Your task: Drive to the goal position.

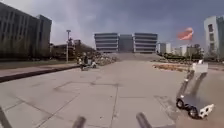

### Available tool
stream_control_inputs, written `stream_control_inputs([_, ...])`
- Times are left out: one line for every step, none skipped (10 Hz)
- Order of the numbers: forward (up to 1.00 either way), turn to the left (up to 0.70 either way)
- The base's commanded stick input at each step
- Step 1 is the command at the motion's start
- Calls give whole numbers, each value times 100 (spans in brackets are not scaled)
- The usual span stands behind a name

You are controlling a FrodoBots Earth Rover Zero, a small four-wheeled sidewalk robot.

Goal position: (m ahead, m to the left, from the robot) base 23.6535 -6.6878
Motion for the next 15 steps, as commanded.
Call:
stream_control_inputs([100, 0])
stream_control_inputs([100, 0])
stream_control_inputs([100, 0])
stream_control_inputs([100, 0])
stream_control_inputs([100, 0])
stream_control_inputs([100, 0])
stream_control_inputs([100, 0])
stream_control_inputs([100, 0])
stream_control_inputs([100, 0])
stream_control_inputs([100, 0])
stream_control_inputs([100, 0])
stream_control_inputs([100, 0])
stream_control_inputs([100, 0])
stream_control_inputs([100, 0])
stream_control_inputs([100, 0])
